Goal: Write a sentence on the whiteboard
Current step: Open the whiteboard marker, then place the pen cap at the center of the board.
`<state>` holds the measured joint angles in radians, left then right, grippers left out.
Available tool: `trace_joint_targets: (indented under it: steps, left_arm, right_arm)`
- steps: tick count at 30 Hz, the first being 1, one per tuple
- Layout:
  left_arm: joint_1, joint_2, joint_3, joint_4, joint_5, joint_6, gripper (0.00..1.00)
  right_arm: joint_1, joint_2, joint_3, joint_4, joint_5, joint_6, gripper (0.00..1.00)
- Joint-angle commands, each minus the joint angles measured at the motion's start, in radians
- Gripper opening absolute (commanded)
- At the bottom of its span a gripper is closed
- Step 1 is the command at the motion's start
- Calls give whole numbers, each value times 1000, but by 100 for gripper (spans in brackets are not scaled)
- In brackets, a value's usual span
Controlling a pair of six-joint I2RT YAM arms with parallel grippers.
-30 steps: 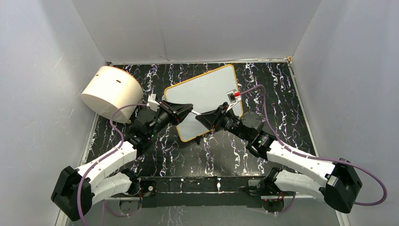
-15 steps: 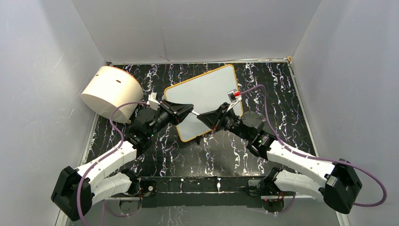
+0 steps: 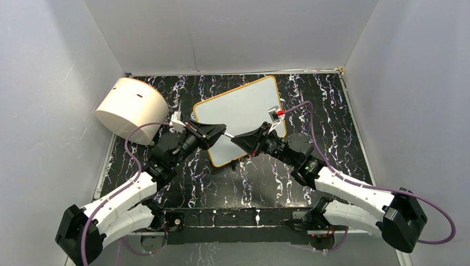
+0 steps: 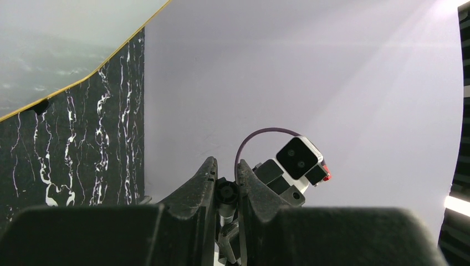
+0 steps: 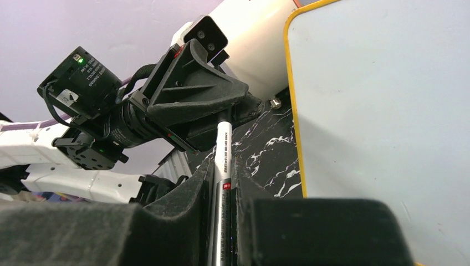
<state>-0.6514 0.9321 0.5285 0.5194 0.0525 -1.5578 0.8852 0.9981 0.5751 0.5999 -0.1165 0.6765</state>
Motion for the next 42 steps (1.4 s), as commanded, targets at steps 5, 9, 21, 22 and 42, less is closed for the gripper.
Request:
trace_joint_targets:
  steps: [5, 9, 21, 22, 42]
  left_arm:
    - [26, -67, -27, 39, -275, 7, 0]
    - [26, -71, -40, 81, -300, 5, 0]
    - [29, -104, -47, 78, -354, 39, 0]
    - [30, -107, -47, 77, -359, 40, 0]
    - [33, -188, 210, -850, -429, 472, 0]
  right_arm:
    - [4, -69, -45, 54, -75, -24, 0]
    - [4, -80, -59, 57, -84, -33, 0]
    - [4, -142, -108, 10, -107, -68, 0]
    - [4, -149, -110, 0, -103, -71, 0]
    - [4, -268, -57, -236, 29, -211, 0]
